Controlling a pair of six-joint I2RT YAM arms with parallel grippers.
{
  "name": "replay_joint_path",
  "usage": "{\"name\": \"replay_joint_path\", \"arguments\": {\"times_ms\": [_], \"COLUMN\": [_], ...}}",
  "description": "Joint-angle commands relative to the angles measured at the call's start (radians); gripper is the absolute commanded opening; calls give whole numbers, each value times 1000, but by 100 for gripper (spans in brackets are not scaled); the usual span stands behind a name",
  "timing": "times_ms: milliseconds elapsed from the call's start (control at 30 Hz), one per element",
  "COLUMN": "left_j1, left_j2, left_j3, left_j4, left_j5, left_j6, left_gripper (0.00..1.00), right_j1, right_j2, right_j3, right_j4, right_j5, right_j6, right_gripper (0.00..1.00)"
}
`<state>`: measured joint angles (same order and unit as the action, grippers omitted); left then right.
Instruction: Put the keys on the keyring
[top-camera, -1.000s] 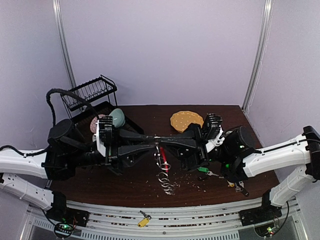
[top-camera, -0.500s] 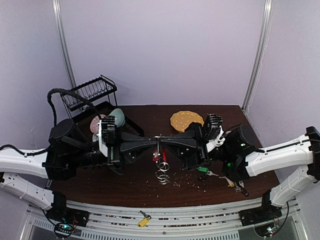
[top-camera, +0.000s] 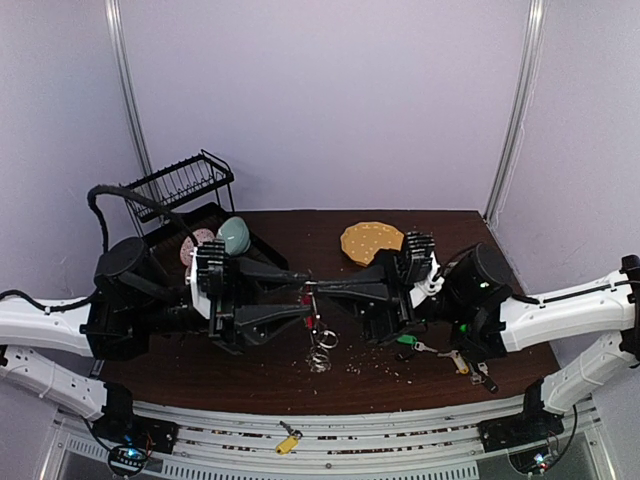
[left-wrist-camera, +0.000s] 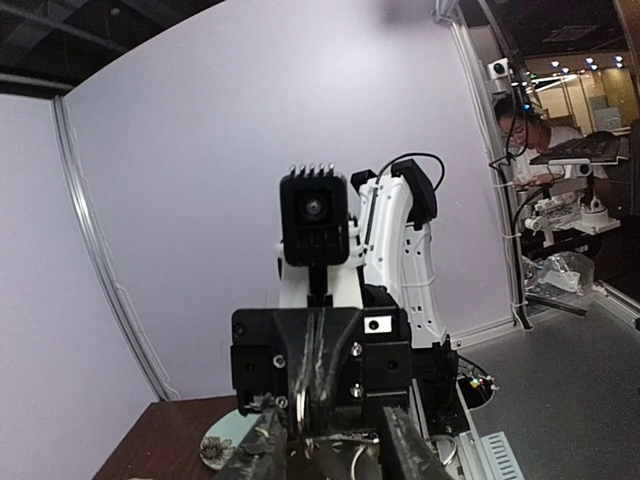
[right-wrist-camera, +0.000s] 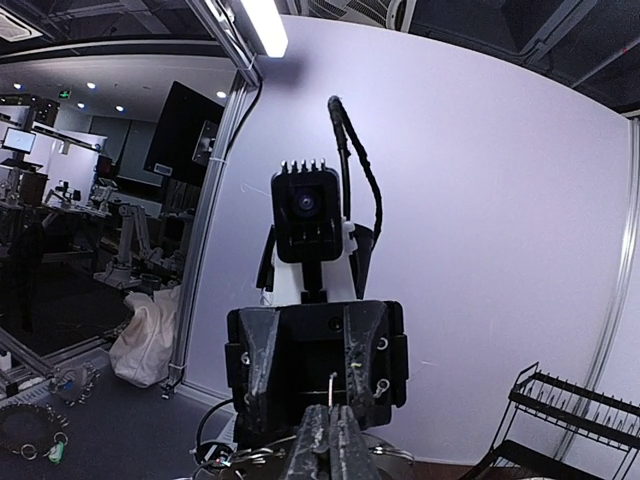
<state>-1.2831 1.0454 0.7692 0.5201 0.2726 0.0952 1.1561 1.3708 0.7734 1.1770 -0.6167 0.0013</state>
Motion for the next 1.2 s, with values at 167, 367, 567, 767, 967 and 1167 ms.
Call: {"name": "replay_joint_path", "arguments": {"times_ms": [167,367,567,767,967,1167], "left_j1": [-1,-1,-2,-4,-4,-5], "left_j2": [-23,-17,-1,1,-32,-65], "left_j3": [35,25,36,40,50,170], "left_j4": [-41,17,24,24,-91,-537], "left_j5": [-126,-62,-32,-40,-137,-310], "left_j6": [3,0,6,3,23,98], "left_gripper": [19,26,12,0,0,0], "right_j1": [11,10,11,10,10,-5], "right_j2": [-44,-41,-41,-43,-76,-186], "right_j3": [39,41,43,47,51,153], "right_j4": [-15,-23,-37,-60,-149,-724], "right_j5": [6,14,15,14,13,77], "right_j6": [-22,-33,-39,-51,-81,-340], "right_gripper": [0,0,0,0,0,35]}}
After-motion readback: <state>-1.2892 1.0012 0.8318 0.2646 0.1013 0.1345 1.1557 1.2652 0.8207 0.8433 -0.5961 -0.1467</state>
